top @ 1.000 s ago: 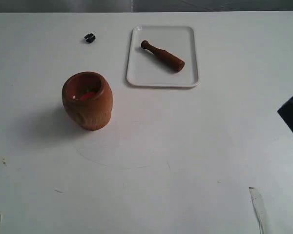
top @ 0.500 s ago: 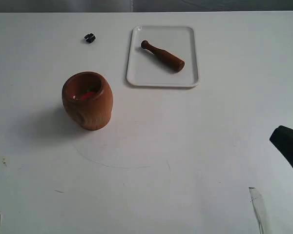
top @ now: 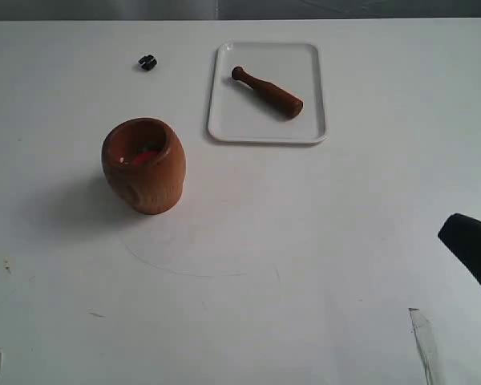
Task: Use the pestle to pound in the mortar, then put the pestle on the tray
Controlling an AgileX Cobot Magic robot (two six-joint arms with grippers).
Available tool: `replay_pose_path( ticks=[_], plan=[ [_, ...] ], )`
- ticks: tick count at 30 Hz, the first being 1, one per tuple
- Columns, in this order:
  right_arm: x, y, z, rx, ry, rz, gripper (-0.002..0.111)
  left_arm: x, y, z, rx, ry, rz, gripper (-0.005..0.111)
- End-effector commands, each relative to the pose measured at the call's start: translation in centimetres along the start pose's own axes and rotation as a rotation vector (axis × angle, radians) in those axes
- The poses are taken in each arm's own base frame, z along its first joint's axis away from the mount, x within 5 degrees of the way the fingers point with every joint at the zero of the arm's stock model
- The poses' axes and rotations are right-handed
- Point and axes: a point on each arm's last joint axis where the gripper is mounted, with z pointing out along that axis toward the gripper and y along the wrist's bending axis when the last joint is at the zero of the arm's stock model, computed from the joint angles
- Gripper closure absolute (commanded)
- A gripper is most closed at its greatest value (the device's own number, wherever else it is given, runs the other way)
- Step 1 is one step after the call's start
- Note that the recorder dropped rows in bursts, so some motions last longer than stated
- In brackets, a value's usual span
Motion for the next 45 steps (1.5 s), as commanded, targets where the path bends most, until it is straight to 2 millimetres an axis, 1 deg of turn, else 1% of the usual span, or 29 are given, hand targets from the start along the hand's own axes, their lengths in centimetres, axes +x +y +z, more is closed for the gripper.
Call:
replay_pose_path(
  ticks=[1,6,9,11,17,26,29,34,45],
  plan=[
    [1.2,-0.9,-0.1,0.074,0.129,-0.297,0.108,0.0,-0.1,0.0,0.008,-0.007,-0.012,0.107],
    [1.1,-1.0,-0.1,0.084,0.134,-0.408,0.108,0.0,-0.1,0.0,0.008,-0.007,-0.012,0.107],
    [1.0,-1.1,-0.1,0.084,0.131,-0.516,0.108,0.0,-0.1,0.0,0.008,-0.007,-0.012,0.107],
    [1.0,-1.2,-0.2,0.101,0.13,-0.534,0.108,0.0,-0.1,0.0,0.008,-0.007,-0.012,0.107],
    [0.6,-2.0,-1.3,0.253,0.029,-0.406,0.108,0.0,-0.1,0.0,0.008,-0.007,-0.012,0.107],
    [0.1,-3.7,-2.3,0.597,-0.064,-0.261,0.108,0.0,-0.1,0.0,0.008,-0.007,-0.012,0.107],
    [0.0,-4.0,-2.6,0.675,-0.088,-0.214,0.108,0.0,-0.1,0.0,0.008,-0.007,-0.012,0.107],
    [-0.1,-4.0,-2.8,0.694,-0.123,-0.211,0.108,0.0,-0.1,0.0,0.008,-0.007,-0.012,0.107],
    [0.0,-4.0,-2.8,0.698,-0.108,-0.22,0.108,0.0,-0.1,0.0,0.008,-0.007,-0.012,0.107]
  ],
)
